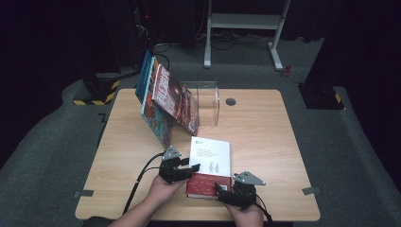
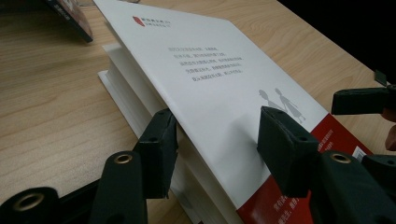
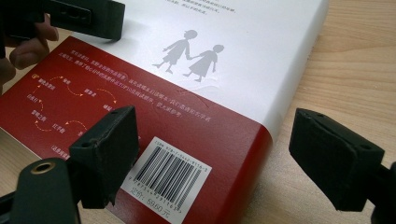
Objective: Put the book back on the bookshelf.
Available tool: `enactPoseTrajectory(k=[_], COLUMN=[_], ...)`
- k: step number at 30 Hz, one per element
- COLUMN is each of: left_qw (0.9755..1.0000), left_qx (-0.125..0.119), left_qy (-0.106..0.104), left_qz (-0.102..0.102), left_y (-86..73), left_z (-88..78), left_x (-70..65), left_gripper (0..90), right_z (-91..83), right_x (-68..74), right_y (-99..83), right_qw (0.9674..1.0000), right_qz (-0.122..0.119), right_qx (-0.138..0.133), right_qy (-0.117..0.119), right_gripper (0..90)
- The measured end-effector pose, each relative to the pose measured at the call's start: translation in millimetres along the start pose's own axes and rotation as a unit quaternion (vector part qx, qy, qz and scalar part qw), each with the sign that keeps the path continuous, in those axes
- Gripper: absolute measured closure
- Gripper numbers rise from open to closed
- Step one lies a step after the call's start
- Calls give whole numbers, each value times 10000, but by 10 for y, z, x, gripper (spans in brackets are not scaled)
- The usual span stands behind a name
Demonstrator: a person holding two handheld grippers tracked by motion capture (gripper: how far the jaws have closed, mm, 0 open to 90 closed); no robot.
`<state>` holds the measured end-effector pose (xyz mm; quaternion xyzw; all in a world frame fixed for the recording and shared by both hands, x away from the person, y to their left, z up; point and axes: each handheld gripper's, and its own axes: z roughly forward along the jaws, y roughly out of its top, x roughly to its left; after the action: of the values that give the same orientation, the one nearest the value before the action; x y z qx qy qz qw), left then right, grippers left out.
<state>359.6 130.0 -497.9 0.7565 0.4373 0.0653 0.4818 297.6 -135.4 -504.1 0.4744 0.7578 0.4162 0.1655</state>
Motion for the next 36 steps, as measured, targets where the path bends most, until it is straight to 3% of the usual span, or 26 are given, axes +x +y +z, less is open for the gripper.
enactPoseTrajectory(k=[4, 7, 9, 15, 18, 22, 30, 33, 34, 36], left_qw=[9995, 9989, 9981, 9973, 9954, 9957, 9985, 9985, 9985, 9984], left_qx=[82, 183, 223, 325, 454, 455, 100, 88, 117, 153], left_qy=[-196, -368, -490, -545, -726, -687, -527, -528, -534, -545], left_qz=[-213, -232, -293, -368, -436, -411, 136, 115, 9, -14], left_y=[-67, -91, -105, -133, -153, -157, -117, -121, -135, -148], left_z=[13, 18, 35, 60, 54, 29, -46, -22, 20, 67], left_x=[62, 67, 67, 92, 93, 53, -43, -42, -29, -12], left_gripper=[487, 487, 487, 469, 456, 466, 464, 453, 447, 432], right_z=[11, 33, 37, 37, 36, 28, -11, -14, -10, -4], right_x=[3, 21, 41, 55, 57, 52, 54, 71, 87, 110], right_y=[-6, -6, 0, 1, -4, -8, -4, 1, 0, -5], right_qw=[10000, 9999, 10000, 9998, 9998, 9998, 9999, 9998, 9996, 9992], right_qz=[-14, -25, -81, -171, -144, -137, -136, -126, -206, -262], right_qx=[54, 61, 35, 53, 51, 72, -62, -82, -82, -75], right_qy=[17, 75, -19, -112, -118, -96, -65, -96, -176, -276], right_gripper=[155, 150, 143, 143, 144, 144, 172, 173, 172, 170])
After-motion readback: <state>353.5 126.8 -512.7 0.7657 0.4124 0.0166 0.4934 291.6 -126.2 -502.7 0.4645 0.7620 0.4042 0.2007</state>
